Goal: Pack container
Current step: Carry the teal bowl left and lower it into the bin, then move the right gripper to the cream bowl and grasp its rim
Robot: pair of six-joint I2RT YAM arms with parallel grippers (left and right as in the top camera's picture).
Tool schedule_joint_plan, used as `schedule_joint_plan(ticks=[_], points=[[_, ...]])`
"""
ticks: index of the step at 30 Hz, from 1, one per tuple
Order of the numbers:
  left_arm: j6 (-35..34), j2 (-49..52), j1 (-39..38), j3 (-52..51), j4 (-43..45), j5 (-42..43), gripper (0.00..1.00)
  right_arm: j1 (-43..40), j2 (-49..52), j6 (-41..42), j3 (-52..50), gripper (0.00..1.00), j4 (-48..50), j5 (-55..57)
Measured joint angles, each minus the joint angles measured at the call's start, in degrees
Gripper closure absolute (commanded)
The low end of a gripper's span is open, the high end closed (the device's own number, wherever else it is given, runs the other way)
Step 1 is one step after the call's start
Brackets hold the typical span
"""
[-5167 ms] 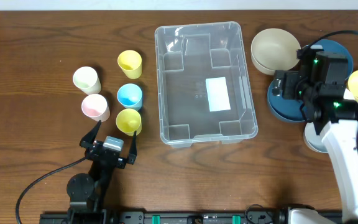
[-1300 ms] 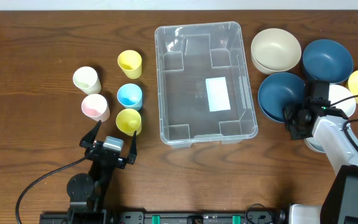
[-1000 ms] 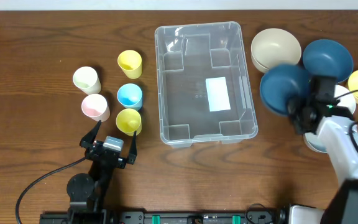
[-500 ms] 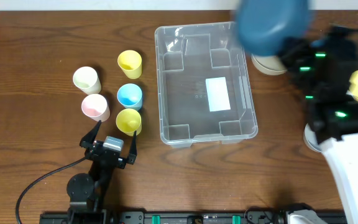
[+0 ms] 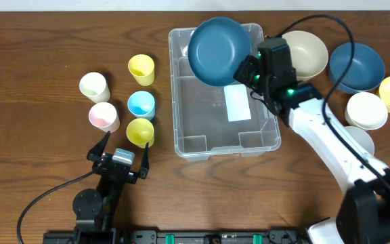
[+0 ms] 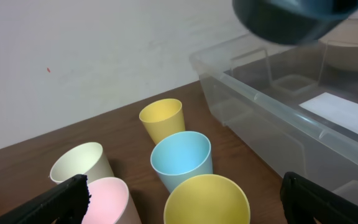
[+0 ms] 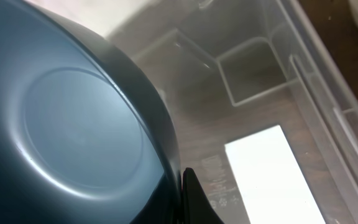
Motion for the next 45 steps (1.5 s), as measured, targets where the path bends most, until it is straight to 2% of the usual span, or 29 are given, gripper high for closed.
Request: schedule_joint_plan(ticks=[7, 12, 18, 27, 33, 36, 42, 45], points=[[0.0, 0.0, 0.0, 0.0, 0.0, 0.0, 0.02, 0.0, 5.27, 0.02, 0.0, 0.98, 0.35, -0.39], [0.0, 0.0, 0.0, 0.0, 0.0, 0.0, 0.02, 0.0, 8.5, 0.04, -0.07, 0.91, 0.28, -0.5], [0.0, 0.0, 0.0, 0.0, 0.0, 0.0, 0.02, 0.0, 8.81, 0.2, -0.07, 0.69, 0.35, -0.79], [0.0, 0.0, 0.0, 0.0, 0.0, 0.0, 0.02, -0.02, 8.81, 0.13, -0.07, 0.58, 0.81, -0.87], [0.0, 0.0, 0.0, 0.0, 0.0, 0.02, 0.02, -1.11, 8.31, -2.21, 1.53, 0.33, 0.07, -1.09], [0.0, 0.0, 0.0, 0.0, 0.0, 0.0, 0.02, -4.37, 6.01, -3.5, 3.98, 0.25, -2.4, -0.87], [0.0, 0.0, 0.0, 0.0, 0.0, 0.0, 0.02, -18.86, -2.99, -0.13, 8.09, 0.24, -10.36, 1.57], [0.0, 0.0, 0.0, 0.0, 0.0, 0.0, 0.02, -25.51, -4.17, 2.32, 8.63, 0.23, -12.96, 2.56]])
